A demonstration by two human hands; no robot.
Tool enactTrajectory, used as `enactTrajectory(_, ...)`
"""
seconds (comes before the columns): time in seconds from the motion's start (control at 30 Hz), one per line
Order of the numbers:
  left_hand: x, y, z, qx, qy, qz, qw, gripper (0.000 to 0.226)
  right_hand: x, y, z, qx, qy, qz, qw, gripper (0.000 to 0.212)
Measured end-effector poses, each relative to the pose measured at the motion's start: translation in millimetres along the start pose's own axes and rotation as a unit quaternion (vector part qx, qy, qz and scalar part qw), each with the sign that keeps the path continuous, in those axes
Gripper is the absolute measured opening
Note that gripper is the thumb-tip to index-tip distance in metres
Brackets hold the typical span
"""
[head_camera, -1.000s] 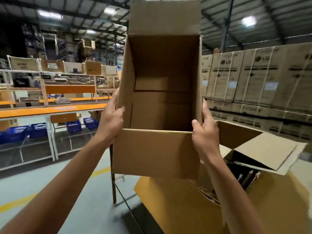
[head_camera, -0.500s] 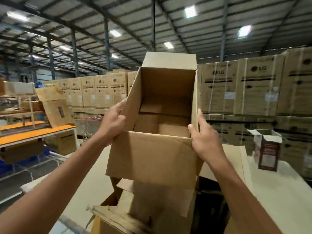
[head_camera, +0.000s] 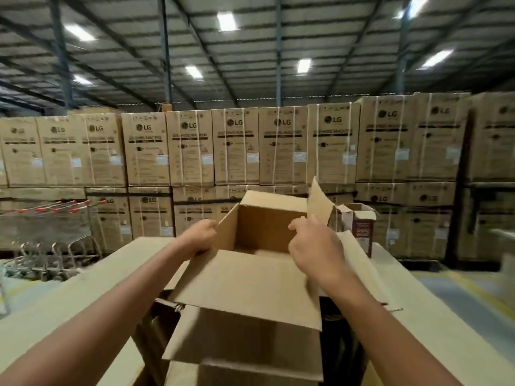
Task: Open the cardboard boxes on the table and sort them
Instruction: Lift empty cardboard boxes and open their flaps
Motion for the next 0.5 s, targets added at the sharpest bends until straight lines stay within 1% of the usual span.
enactTrajectory(0.03,5.0,-10.3,8.2,0.052,-0.011,0.011,0.999,0.025,0.2,4.8,11.5,-0.004,-0.009,0.02,1.0,0.033)
enactTrajectory(0.13,6.5,-34.6,33.2,0.154,-0.042,0.04,0.986,0.026,-7.5,29.8,44.3,-0.04,-0.035,0.066,0.996,0.025)
enactTrajectory(0.2,-2.1,-51.1,49.9,0.239,-0.08,0.053,0.966,0.037,-16.6,47.5,64.2,-0.056,-0.059,0.081,0.993,0.027)
enactTrajectory(0.27,-6.2,-65.4,61.1,0.299,-0.086,0.059,0.948,0.051,-24.2,63.3,79.8,-0.066,-0.08,0.083,0.991,0.028)
enactTrajectory(0.33,-8.1,-66.8,64.4,0.312,-0.083,0.075,0.943,0.054,-27.2,73.0,86.6,-0.074,-0.083,0.075,0.991,0.031)
enactTrajectory(0.43,-4.5,-65.5,63.9,0.308,-0.081,0.091,0.944,0.042,-28.1,66.7,84.8,-0.085,-0.099,0.057,0.99,0.028)
enactTrajectory(0.47,-4.3,-66.0,62.3,0.31,-0.077,0.095,0.943,0.038,-27.3,63.3,83.7,-0.079,-0.092,0.051,0.991,0.027)
enactTrajectory(0.5,-2.5,-66.6,59.4,0.306,-0.067,0.097,0.945,0.036,-25.2,59.1,80.9,-0.07,-0.065,0.041,0.995,0.028)
Point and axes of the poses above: each hand's wrist, its own x-axis towards the middle knuckle, its own z-axis out of the palm, y = z × x, the point moved 6 cm from there along x, towards the middle knuckle, and after that the axes turned 14 degrees about y, right-handed, at the moved point
